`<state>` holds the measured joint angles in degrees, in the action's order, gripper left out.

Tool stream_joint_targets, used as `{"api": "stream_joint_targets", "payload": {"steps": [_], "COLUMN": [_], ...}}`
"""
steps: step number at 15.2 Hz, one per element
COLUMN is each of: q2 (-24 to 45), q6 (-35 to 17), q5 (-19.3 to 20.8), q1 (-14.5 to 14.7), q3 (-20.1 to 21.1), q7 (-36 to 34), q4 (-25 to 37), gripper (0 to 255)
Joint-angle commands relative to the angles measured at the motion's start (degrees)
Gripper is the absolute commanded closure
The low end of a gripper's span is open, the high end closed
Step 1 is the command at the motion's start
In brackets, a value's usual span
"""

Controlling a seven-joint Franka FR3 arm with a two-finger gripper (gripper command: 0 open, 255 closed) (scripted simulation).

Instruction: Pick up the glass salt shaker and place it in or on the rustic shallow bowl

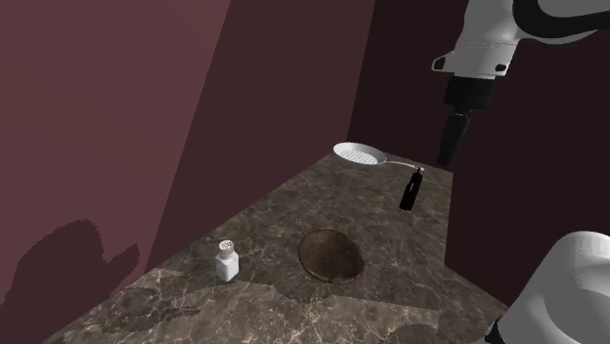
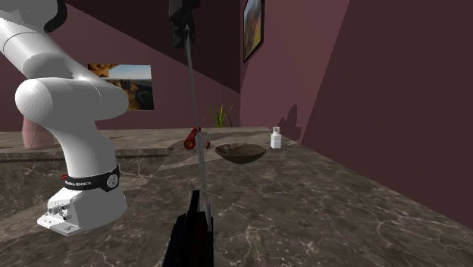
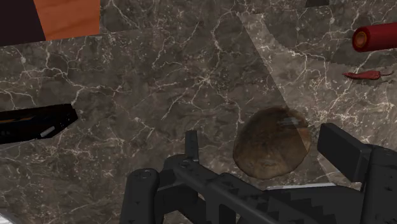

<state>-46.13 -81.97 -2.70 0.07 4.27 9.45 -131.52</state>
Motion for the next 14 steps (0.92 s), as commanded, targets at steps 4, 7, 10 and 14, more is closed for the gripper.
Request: {"api": "stream_joint_targets", "payload": {"steps": [4,7,10,14], "q2": [3.31,7.17,11.53,18.06], "q6": [-4.11,-8.2,-12.19,-17.24], "q5": [-1.96,-3.57,-4.77,-5.54], "q1": [0.82,1.55,2.16,2.76], "q3": [2.87,5.74,8.59,12.34], "q7": [-2.52,-4.97,-7.41,-10.78], "q4": [-0.47,-0.31,0.49,2.54], "gripper": [0,0,0,0]}}
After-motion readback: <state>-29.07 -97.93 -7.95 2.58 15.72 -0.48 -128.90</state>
